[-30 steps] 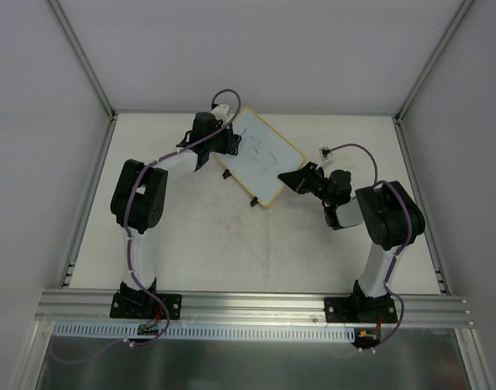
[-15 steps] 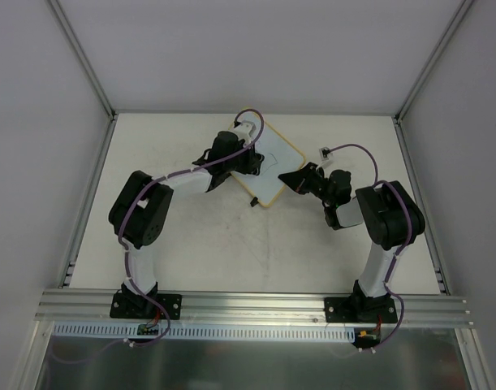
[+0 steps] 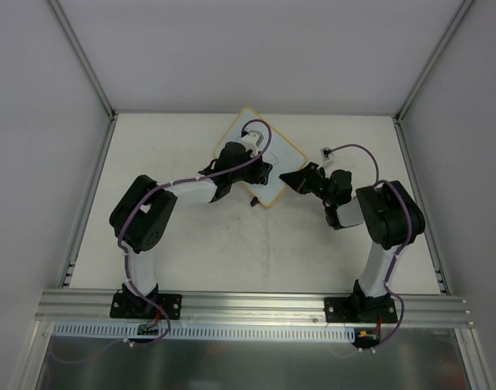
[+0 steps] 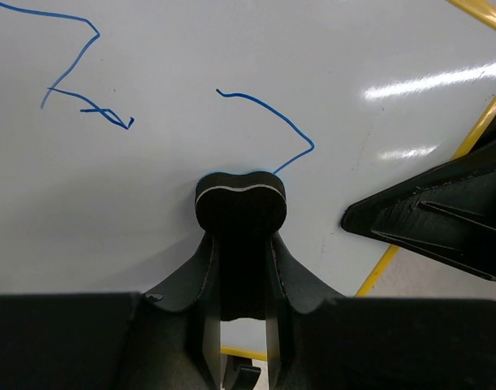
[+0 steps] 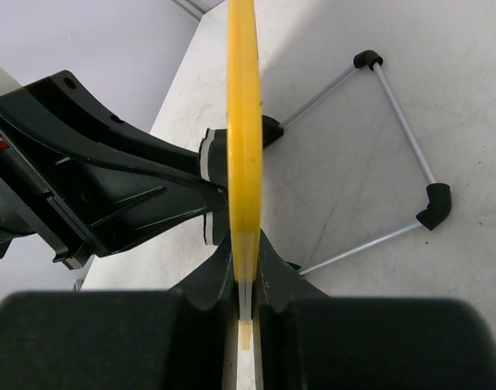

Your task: Erase the whiteboard

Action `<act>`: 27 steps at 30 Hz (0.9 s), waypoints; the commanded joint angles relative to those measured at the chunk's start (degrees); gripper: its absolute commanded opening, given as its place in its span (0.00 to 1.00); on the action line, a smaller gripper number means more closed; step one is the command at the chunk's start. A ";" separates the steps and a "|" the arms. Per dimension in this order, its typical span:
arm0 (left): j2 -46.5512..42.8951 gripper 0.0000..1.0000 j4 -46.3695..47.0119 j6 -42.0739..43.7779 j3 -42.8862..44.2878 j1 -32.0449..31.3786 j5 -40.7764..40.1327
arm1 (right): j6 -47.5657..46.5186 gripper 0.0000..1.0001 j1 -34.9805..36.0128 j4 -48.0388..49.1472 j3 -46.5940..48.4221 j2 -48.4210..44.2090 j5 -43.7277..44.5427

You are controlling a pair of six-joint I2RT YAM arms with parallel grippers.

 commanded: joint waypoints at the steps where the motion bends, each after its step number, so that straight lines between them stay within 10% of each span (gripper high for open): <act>1: 5.09 0.00 -2.01 -3.32 -1.35 -3.33 8.47 | -3.06 0.00 1.81 13.06 2.26 0.14 -2.90; 27: 10.63 0.00 -18.26 -1.22 19.72 21.19 11.99 | -2.97 0.00 1.98 12.98 2.44 0.67 -3.16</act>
